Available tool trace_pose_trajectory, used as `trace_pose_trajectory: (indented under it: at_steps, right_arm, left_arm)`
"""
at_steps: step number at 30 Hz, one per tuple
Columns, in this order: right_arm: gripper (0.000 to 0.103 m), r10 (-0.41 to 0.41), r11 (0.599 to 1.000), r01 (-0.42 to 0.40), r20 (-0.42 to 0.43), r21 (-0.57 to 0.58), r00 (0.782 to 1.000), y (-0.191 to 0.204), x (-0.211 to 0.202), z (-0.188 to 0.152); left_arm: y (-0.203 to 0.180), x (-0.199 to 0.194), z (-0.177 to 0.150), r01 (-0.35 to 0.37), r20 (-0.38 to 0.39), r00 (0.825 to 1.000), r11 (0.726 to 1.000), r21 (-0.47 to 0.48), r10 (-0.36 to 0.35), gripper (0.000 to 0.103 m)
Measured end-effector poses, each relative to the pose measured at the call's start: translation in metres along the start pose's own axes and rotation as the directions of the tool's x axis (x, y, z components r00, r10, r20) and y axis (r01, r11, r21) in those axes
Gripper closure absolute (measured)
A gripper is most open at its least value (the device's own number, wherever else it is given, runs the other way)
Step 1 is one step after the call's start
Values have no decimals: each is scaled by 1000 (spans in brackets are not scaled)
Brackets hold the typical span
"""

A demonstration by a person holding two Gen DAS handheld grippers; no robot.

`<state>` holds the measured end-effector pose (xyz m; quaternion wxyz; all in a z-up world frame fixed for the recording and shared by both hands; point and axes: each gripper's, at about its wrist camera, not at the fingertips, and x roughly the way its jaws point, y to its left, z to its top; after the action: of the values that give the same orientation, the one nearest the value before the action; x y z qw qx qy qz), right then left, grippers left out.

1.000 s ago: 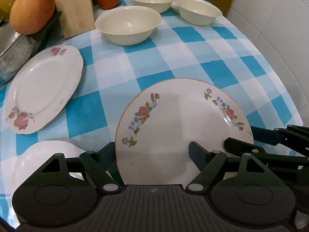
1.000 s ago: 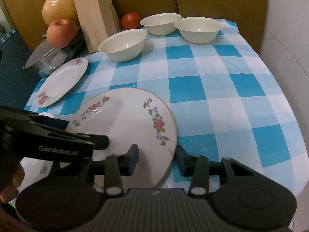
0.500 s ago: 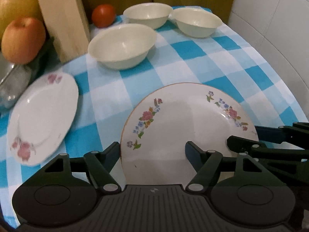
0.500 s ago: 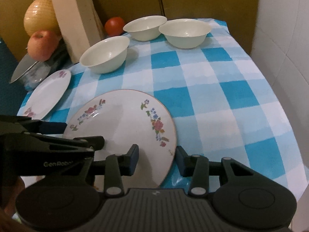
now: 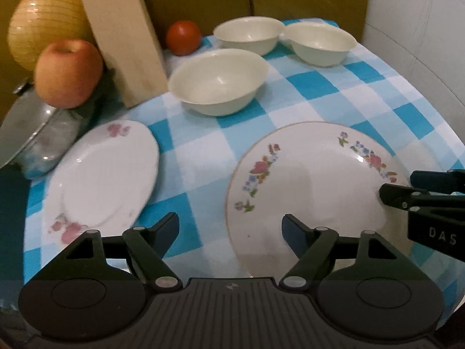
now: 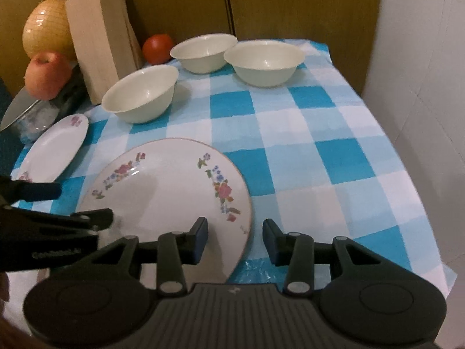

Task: Organize plates and bowls

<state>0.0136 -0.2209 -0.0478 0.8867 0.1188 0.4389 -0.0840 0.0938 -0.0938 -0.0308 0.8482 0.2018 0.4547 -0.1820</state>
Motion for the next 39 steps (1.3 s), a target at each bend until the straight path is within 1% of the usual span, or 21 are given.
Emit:
trace_pose_trajectory:
  at_steps: [3,7,10,12,13,15,16,17,18,20,23,25,27,28,29,30,31,33,34,37,39]
  right_arm:
    - [67,-10,1000,10,34,-15,999,2,-7,-1]
    - [67,-10,999,13,67,-41,998,7,-14,-2]
    - [66,25,998,-20,71,-65,997,16,-17,-4]
    - [66,40,996,-34,72,-87,997,23,-18,-5]
    - [66,50,994,-43,74,-99,996,27,-19,-6]
    - [66,71,991,-61,76,-123,995,35,-20,-7]
    - [66,85,988,-74,78,-134,993,39,-22,-8]
    - [65,99,986,-86,81,-144,992,43,-23,-9]
    - [64,109,984,-95,86,-153,990,46,-25,-10]
    - [62,122,979,-104,92,-174,988,52,-27,-12]
    - [62,137,973,-119,79,-198,987,61,-25,-16]
    - [62,151,969,-134,70,-207,986,66,-25,-18]
    - [62,164,965,-146,68,-219,984,70,-26,-20]
    - [62,172,963,-152,71,-224,983,72,-27,-21]
    - [62,178,961,-157,72,-228,981,74,-27,-21]
    - [62,180,960,-159,72,-232,981,75,-27,-22]
    - [62,182,958,-161,70,-236,981,76,-27,-22]
    - [62,188,957,-169,63,-235,980,77,-27,-22]
    - [62,195,956,-176,59,-236,979,78,-27,-23]
    - [62,219,948,-198,59,-250,974,82,-30,-26]
    - [62,238,940,-216,55,-264,970,85,-32,-29]
  left_arm:
    - [4,-9,-2,-3,13,1000,1000,-4,3,20]
    - [7,-18,-11,-52,29,998,998,26,51,20]
    - [16,-25,-20,-79,32,996,997,15,78,20]
    - [25,-30,-26,-99,31,995,995,-16,100,20]
    - [30,-33,-29,-109,26,994,993,-35,110,20]
    - [44,-43,-41,-130,27,991,985,-109,134,20]
    - [52,-49,-49,-137,31,989,977,-161,144,16]
    - [58,-55,-57,-138,32,988,967,-213,148,14]
    - [64,-61,-67,-135,33,988,952,-276,150,12]
    - [68,-71,-87,-143,22,986,916,-374,163,11]
    - [62,-84,-107,-167,17,982,898,-406,190,10]
    - [54,-93,-119,-161,4,983,882,-443,182,9]
    - [48,-102,-132,-127,2,989,866,-484,146,7]
    - [43,-106,-139,-103,-4,993,863,-494,117,6]
    - [39,-109,-147,-83,-10,996,868,-490,89,6]
    - [35,-111,-152,-78,-26,997,875,-477,75,6]
    - [36,-109,-152,-96,-54,995,875,-474,80,6]
    - [41,-112,-156,-163,-104,986,857,-489,128,8]
    - [43,-115,-158,-154,-98,988,854,-497,121,11]
    - [41,-124,-159,-79,-44,997,866,-494,66,10]
    - [38,-125,-160,-57,-43,998,875,-481,42,10]
